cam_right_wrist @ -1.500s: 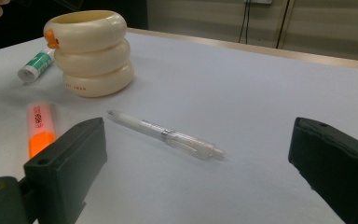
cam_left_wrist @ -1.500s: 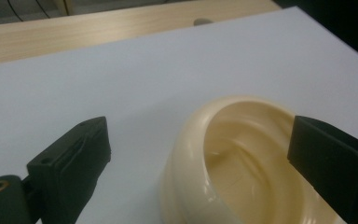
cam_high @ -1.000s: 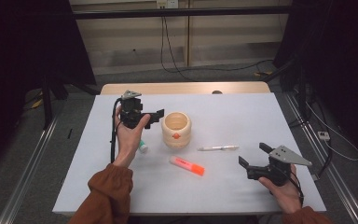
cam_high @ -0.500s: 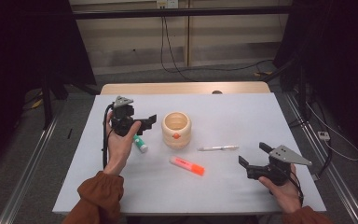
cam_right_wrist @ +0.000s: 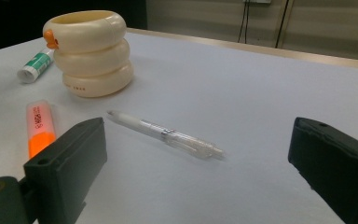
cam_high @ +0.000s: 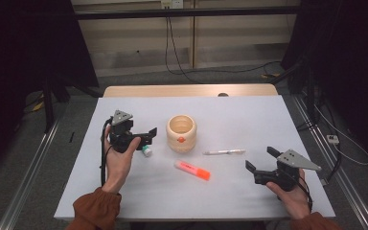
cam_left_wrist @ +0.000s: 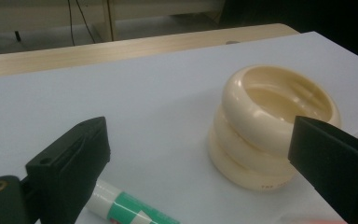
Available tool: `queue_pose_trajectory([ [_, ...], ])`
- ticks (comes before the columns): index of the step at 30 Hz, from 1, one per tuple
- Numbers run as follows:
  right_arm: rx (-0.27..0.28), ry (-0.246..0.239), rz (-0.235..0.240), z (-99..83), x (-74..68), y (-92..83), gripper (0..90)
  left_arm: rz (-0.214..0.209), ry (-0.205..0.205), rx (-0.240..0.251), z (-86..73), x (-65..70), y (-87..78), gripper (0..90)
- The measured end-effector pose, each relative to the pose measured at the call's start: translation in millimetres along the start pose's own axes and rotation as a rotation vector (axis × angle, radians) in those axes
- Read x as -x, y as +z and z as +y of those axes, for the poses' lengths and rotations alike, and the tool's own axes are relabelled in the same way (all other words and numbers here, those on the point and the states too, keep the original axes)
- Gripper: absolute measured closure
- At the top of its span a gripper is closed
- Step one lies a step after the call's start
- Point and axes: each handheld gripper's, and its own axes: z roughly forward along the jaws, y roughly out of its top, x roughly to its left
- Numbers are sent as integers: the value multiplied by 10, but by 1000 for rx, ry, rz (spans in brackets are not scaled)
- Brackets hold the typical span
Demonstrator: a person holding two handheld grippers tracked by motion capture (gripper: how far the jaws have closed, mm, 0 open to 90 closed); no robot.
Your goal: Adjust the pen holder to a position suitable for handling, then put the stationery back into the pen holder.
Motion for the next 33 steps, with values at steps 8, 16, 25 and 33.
queue_pose_trajectory([
  [8, 1, -7, 3, -1, -1, -14, 38, 9, 25, -11, -156, 42, -23, 53],
  [16, 1, -7, 8, 1, -6, -9, 38, 19, 13, -26, -188, -6, -35, 56],
  [25, -6, -3, 5, 4, -4, 23, 39, 86, -58, -122, -230, -95, -16, 92],
  [33, -6, -11, 8, -1, -7, 9, 40, 128, -92, -166, -232, -192, 46, 103],
])
